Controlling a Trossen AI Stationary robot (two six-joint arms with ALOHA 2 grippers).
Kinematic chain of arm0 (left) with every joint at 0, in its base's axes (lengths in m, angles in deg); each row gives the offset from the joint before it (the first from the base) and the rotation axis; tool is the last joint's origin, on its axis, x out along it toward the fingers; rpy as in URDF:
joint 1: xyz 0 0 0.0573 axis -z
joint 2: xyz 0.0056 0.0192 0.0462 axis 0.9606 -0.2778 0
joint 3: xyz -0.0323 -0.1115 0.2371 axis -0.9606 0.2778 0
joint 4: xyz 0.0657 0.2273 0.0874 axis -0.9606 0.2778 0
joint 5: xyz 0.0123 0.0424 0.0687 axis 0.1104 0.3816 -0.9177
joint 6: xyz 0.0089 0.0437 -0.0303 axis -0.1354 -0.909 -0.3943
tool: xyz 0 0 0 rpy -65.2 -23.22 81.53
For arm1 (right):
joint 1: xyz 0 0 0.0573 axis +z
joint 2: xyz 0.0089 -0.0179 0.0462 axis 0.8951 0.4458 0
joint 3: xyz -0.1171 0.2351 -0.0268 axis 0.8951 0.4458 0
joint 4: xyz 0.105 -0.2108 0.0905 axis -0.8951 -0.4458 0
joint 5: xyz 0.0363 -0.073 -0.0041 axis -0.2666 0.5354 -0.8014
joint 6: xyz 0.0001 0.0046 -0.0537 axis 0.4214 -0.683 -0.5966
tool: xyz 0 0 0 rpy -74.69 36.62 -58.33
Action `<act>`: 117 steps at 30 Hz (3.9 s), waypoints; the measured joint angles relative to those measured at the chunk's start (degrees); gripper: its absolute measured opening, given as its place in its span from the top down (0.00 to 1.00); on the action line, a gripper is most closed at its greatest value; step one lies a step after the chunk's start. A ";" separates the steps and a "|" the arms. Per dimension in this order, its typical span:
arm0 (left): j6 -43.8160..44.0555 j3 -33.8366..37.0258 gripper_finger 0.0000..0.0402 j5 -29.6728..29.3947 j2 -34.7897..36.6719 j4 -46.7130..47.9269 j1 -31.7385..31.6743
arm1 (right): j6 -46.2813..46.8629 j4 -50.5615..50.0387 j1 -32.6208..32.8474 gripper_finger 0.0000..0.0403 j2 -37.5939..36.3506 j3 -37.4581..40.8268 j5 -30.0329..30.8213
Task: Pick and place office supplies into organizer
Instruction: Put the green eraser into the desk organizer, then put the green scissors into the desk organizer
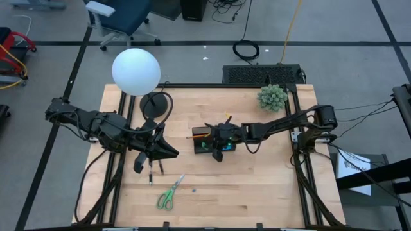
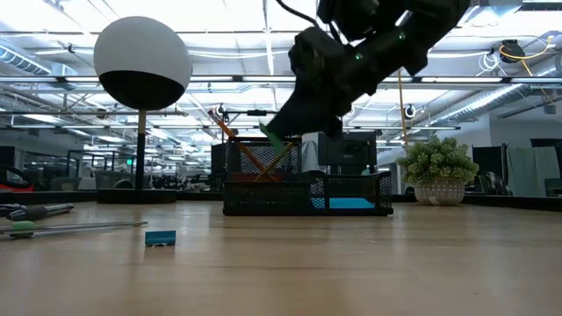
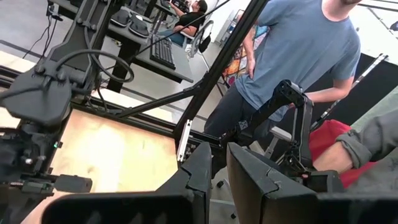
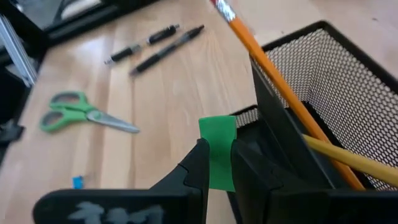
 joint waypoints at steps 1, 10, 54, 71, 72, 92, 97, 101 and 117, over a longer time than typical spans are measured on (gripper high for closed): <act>0.00 0.00 0.88 0.00 0.00 -0.02 0.00 | -0.76 0.00 0.00 0.89 0.28 0.00 0.00; 0.01 0.00 0.88 0.00 0.00 0.00 0.01 | -6.06 -0.39 0.00 0.89 2.02 -0.04 0.47; 0.01 0.00 0.88 0.00 0.00 0.02 0.01 | -11.60 -5.22 0.00 0.79 2.09 -0.04 5.99; 0.01 0.00 0.88 0.00 0.00 0.02 0.01 | -9.19 -5.09 0.02 0.72 2.02 -0.04 3.96; 0.02 0.00 0.88 0.00 0.00 0.02 0.01 | -8.78 -5.12 0.02 0.73 2.02 -0.04 3.19; 0.00 0.00 0.88 0.00 0.00 0.02 0.02 | 2.31 8.95 7.59 0.71 2.02 -0.04 -6.72; 0.02 0.00 0.88 0.00 0.00 0.02 0.02 | 2.10 8.23 7.91 0.71 2.02 -0.03 -5.97; 0.02 0.00 0.88 0.00 0.00 0.02 0.00 | 1.66 6.52 7.37 0.71 1.49 -0.04 -5.86; 0.02 0.00 0.88 0.00 0.00 -0.05 0.01 | -5.44 -11.16 2.26 0.72 -7.08 -0.07 -2.32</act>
